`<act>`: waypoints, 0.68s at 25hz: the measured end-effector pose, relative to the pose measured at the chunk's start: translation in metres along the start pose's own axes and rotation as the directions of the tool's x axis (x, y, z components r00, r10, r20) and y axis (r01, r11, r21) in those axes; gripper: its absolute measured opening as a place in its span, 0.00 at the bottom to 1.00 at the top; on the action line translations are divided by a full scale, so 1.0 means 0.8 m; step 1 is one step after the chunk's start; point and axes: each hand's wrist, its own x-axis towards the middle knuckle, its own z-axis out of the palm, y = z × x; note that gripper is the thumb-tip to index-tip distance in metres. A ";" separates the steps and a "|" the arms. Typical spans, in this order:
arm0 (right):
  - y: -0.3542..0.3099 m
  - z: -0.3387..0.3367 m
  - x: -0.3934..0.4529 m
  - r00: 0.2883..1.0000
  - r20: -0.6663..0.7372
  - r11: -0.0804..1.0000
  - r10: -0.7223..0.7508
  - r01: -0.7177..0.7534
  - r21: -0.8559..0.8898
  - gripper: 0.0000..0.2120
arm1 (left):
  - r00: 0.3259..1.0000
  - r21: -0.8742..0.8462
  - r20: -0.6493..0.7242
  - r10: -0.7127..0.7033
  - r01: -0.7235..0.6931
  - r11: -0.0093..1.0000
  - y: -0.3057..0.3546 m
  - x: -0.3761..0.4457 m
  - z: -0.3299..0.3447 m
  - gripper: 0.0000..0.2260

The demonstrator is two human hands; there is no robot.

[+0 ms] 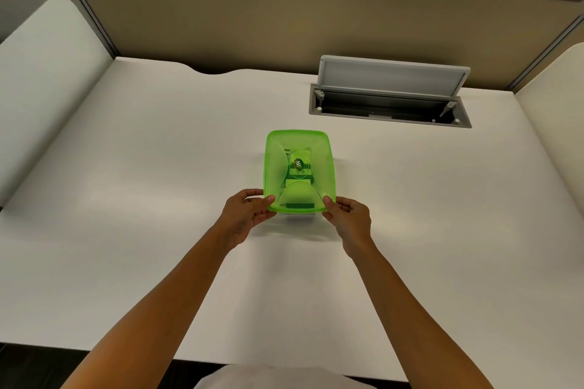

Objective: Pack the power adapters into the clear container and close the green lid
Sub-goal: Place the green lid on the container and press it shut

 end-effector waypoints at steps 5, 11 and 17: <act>0.009 0.005 -0.010 0.994 -0.077 0.997 -0.075 0.074 -0.009 0.18 | 1.000 -0.008 -0.011 0.007 -0.007 1.000 0.000 -0.004 0.004 0.13; 0.003 0.009 -0.010 0.988 -0.102 0.986 0.118 -0.104 0.131 0.18 | 0.997 0.152 0.017 -0.074 0.071 0.986 -0.023 -0.019 0.018 0.14; -0.008 -0.008 0.011 0.998 -0.036 0.996 -0.057 0.054 -0.077 0.15 | 0.998 0.427 -0.059 -0.007 0.031 0.904 -0.009 -0.005 0.017 0.26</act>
